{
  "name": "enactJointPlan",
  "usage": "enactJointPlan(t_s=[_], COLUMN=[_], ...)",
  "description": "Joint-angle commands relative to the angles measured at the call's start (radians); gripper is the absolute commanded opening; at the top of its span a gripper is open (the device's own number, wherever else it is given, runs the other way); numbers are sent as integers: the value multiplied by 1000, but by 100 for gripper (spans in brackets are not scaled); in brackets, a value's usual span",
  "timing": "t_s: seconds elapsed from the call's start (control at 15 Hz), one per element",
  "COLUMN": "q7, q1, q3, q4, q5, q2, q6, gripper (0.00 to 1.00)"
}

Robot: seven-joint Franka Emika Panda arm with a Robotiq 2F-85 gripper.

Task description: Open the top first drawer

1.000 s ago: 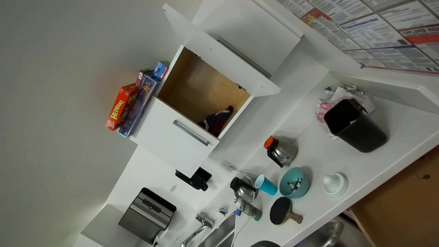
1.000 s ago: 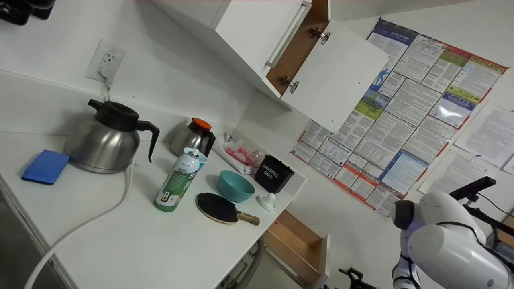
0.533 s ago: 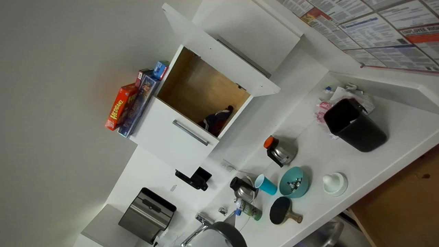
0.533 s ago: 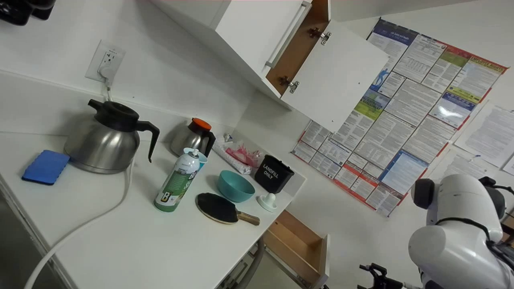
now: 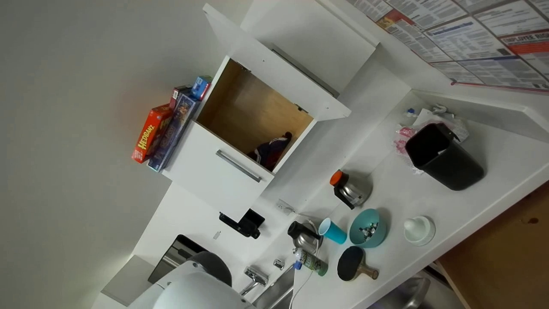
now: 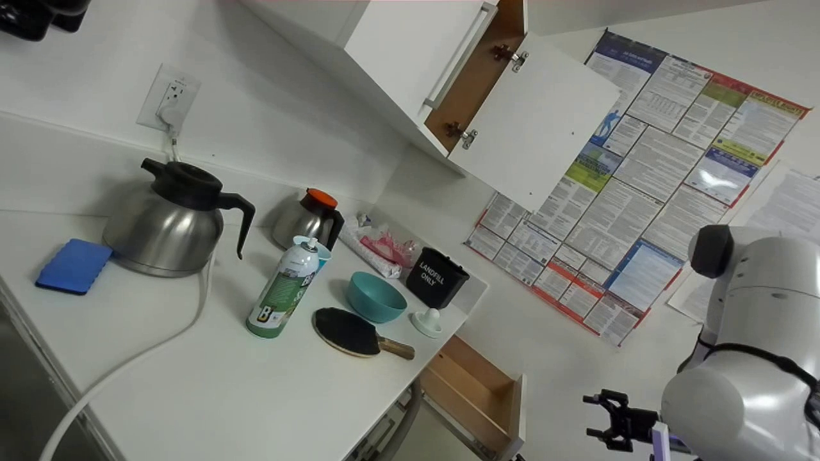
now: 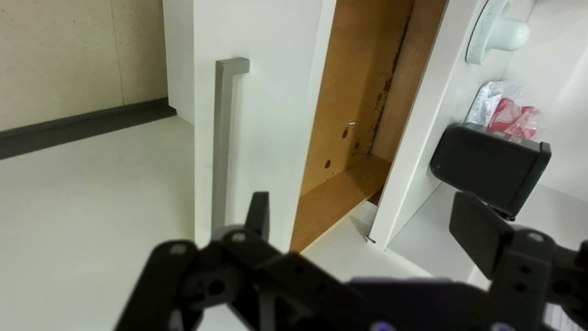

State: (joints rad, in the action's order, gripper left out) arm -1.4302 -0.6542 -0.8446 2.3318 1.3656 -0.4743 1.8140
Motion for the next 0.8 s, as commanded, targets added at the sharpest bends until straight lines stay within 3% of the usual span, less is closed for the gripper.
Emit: enactJointPlan(t_s=[0.0,0.33,0.53,0.6,0.73], q7=[44,153,190,156,161], q1=[159,268,272,238,234], q3=[-31,48,110,121,141], q4=[108,128,134,104,103], q5=[-88,-157,-167,-148,-148], q2=[235,365,390,342,342], q6=[197,357,408,367,372], gripper=[100,100,100,100,100])
